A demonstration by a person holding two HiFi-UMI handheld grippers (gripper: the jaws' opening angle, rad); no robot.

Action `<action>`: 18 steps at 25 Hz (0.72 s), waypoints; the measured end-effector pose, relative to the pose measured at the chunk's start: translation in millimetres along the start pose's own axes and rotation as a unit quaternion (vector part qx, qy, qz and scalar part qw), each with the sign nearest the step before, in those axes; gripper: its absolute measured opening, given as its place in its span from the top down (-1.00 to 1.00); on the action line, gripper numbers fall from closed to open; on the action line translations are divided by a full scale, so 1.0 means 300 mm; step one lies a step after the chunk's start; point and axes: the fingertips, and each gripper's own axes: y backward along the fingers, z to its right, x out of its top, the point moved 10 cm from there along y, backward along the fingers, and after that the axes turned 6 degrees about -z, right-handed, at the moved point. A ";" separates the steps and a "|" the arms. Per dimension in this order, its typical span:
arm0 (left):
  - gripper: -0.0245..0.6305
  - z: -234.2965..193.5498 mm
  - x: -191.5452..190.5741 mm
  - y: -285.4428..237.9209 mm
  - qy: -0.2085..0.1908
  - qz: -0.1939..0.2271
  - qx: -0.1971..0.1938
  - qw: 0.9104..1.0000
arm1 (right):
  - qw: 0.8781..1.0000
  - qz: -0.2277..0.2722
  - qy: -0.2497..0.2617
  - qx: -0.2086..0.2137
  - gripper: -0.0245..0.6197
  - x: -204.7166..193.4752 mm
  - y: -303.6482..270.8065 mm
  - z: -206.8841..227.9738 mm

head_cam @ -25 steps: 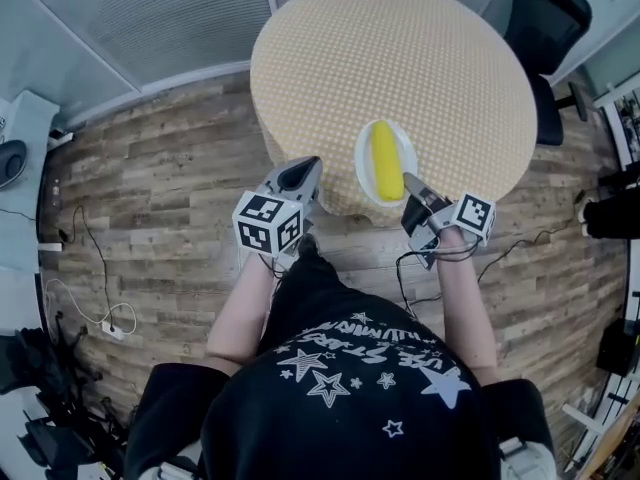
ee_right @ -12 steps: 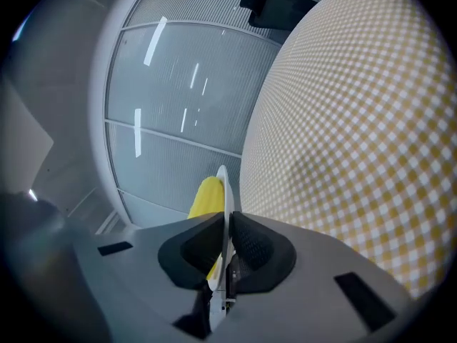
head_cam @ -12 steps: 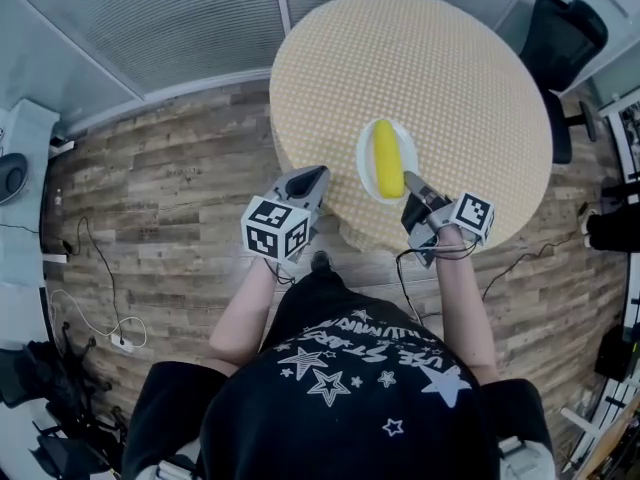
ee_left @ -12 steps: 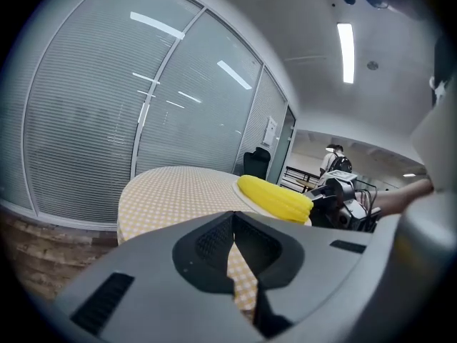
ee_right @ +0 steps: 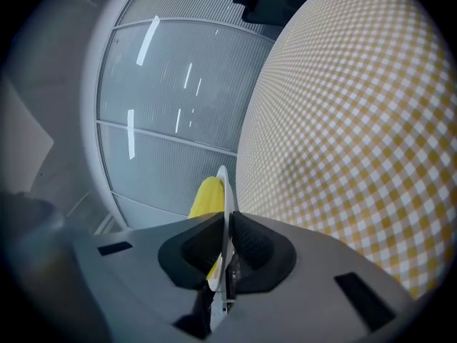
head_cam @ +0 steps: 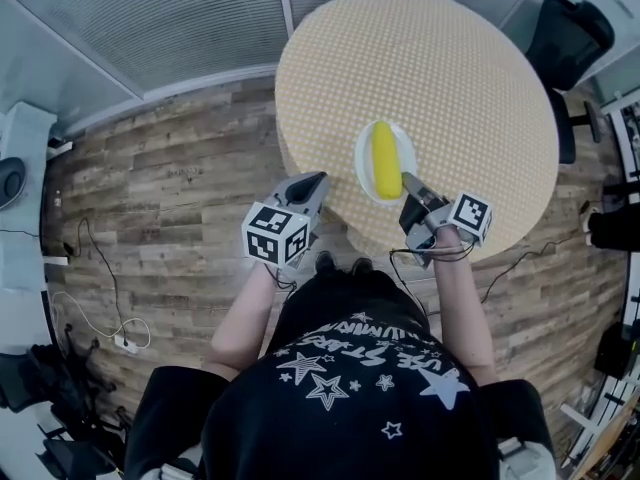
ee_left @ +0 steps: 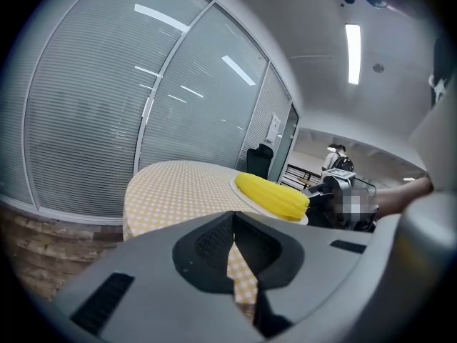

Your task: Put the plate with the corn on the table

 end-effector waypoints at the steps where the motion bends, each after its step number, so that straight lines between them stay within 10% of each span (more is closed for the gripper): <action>1: 0.90 0.008 0.004 -0.008 -0.001 0.001 0.003 1.000 | 1.000 -0.004 0.001 -0.001 0.80 0.010 0.004 0.003; 18: 0.90 0.092 0.064 -0.071 0.005 0.012 0.082 0.997 | 0.998 -0.052 0.040 0.021 0.80 0.220 -0.046 0.059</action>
